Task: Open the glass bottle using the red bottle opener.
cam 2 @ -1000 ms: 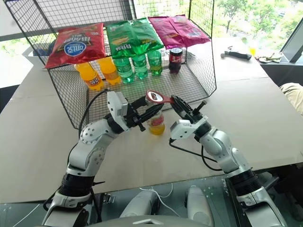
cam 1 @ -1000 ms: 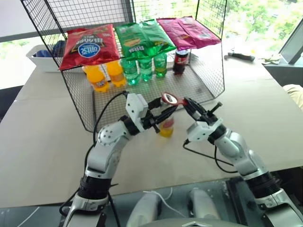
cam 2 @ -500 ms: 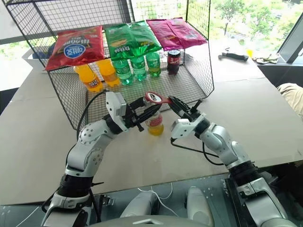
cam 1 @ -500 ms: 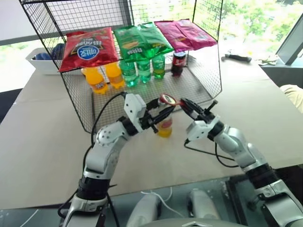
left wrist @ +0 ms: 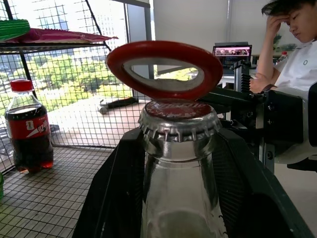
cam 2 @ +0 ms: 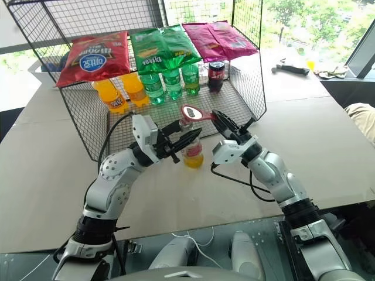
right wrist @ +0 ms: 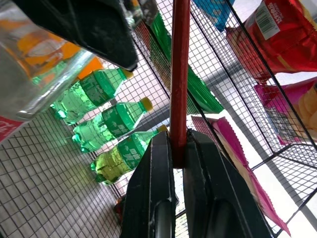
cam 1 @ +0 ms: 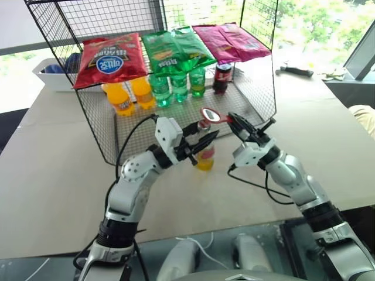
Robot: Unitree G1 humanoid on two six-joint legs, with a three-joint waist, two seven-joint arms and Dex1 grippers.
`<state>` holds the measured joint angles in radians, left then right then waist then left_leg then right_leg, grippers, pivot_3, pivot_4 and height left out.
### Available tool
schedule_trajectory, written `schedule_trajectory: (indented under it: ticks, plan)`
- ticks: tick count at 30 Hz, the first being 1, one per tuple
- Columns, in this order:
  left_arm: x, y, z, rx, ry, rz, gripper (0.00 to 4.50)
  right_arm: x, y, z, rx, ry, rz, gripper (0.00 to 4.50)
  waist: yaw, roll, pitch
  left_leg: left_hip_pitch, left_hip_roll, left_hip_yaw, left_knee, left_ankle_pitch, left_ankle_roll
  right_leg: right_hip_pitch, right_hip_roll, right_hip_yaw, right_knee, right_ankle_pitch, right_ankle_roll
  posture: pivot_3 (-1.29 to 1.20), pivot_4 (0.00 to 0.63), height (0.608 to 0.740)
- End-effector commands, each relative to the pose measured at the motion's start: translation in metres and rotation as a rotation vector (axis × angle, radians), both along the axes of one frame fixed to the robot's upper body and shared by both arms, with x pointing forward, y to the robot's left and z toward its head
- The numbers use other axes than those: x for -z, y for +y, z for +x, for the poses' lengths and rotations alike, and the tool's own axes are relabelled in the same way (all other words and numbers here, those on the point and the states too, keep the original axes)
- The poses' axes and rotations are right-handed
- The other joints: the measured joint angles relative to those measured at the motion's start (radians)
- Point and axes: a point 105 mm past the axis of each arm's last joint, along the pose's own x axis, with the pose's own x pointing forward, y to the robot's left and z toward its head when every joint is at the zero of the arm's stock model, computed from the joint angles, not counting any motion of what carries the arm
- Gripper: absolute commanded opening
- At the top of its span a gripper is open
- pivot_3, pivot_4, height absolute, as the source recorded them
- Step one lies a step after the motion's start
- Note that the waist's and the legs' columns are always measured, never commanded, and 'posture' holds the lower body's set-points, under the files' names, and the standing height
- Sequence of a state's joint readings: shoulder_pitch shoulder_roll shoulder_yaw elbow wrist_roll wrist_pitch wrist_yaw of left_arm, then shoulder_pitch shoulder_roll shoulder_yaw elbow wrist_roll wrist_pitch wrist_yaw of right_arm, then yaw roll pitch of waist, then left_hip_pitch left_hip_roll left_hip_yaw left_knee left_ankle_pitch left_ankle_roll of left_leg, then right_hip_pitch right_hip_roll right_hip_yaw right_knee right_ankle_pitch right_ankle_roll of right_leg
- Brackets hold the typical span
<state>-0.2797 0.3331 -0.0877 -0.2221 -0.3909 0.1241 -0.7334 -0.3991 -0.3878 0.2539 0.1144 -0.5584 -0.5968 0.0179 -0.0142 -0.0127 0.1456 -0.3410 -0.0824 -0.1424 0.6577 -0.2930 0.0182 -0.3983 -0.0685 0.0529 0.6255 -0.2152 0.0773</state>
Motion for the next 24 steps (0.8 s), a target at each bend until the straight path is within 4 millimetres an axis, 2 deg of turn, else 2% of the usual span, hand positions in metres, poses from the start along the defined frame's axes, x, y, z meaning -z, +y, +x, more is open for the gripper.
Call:
schedule_trajectory:
  ticks: [1, 3, 4, 5, 7, 14, 24]
  plan:
    - [0.022, 0.003, 0.005, -0.028, 0.08, 0.049, 1.43, -0.016, -0.003, -0.004, -0.001, -0.046, 0.047, 0.0, 0.0, 0.0, 0.0, 0.0, 0.0, 0.0, -0.001, 0.0, 0.0, 0.0, 0.0, 0.0, 0.0, 0.0, 0.0, 0.0, 0.15, 0.74]
    - [0.022, 0.004, 0.005, -0.031, 0.077, 0.048, 2.41, -0.016, -0.003, -0.003, 0.001, -0.044, 0.052, 0.0, 0.0, 0.0, 0.0, 0.0, 0.0, 0.0, -0.001, 0.0, 0.0, 0.0, 0.0, 0.0, 0.0, 0.0, 0.0, 0.0, 0.15, 0.74]
    - [0.021, 0.004, 0.005, -0.032, 0.076, 0.048, 2.75, -0.016, -0.003, -0.003, 0.002, -0.042, 0.054, 0.0, -0.001, 0.0, 0.001, 0.0, 0.0, 0.0, -0.001, 0.0, 0.0, 0.0, 0.0, 0.0, 0.0, 0.0, 0.0, 0.0, 0.15, 0.74]
    - [0.021, 0.004, 0.005, -0.03, 0.077, 0.047, 3.34, -0.016, -0.003, -0.003, 0.003, -0.041, 0.056, 0.0, -0.001, 0.0, 0.001, -0.003, 0.0, 0.0, -0.001, 0.0, 0.0, -0.004, 0.0, 0.0, 0.0, 0.0, 0.0, 0.0, 0.15, 0.74]
    - [0.021, 0.004, 0.006, -0.034, 0.073, 0.048, 4.06, -0.015, -0.003, -0.003, 0.004, -0.037, 0.059, 0.0, -0.001, -0.001, 0.002, -0.006, 0.0, 0.0, -0.001, 0.0, 0.0, -0.008, 0.0, 0.0, 0.0, 0.0, 0.0, 0.0, 0.15, 0.74]
    - [0.015, 0.004, 0.005, -0.033, 0.055, 0.027, 4.06, -0.015, -0.005, -0.002, 0.008, -0.032, 0.063, 0.0, 0.001, -0.001, 0.002, -0.013, 0.0, 0.001, -0.006, 0.001, -0.001, -0.017, -0.001, 0.001, -0.001, 0.0, 0.0, 0.0, 0.15, 0.74]
    - [-0.003, 0.001, -0.003, 0.013, 0.01, -0.01, 4.06, -0.011, -0.008, -0.001, 0.022, -0.011, 0.072, 0.0, 0.0, -0.001, 0.003, -0.014, 0.0, 0.001, -0.006, 0.001, -0.001, -0.017, -0.001, 0.001, -0.001, 0.0, 0.0, 0.0, 0.15, 0.74]
